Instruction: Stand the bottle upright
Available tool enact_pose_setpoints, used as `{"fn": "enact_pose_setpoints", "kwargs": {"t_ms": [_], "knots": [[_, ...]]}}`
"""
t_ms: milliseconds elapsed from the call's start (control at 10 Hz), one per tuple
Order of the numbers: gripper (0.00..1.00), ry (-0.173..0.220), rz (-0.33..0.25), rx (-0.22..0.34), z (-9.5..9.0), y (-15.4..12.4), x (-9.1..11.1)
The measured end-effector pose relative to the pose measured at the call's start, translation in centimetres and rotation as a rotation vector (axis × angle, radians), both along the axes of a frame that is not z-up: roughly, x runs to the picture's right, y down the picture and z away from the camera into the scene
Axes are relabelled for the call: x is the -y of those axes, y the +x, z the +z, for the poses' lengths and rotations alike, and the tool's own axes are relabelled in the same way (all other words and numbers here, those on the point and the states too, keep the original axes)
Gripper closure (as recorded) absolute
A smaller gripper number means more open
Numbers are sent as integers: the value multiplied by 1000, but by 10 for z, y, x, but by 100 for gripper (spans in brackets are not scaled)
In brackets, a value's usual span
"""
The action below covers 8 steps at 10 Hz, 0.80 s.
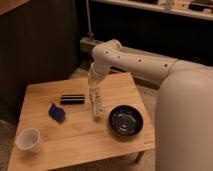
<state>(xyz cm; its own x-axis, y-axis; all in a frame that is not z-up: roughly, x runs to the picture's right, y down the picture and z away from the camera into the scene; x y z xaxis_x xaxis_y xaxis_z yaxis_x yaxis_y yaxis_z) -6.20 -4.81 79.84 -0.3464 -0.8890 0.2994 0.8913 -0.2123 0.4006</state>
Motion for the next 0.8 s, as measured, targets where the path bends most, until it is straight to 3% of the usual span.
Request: {"fn": "enact_pose_setpoints", "kwargs": {"t_ms": [500,800], "knots": [[63,78,1,9,-12,6,-12],[63,148,3,40,-21,11,-21]]}}
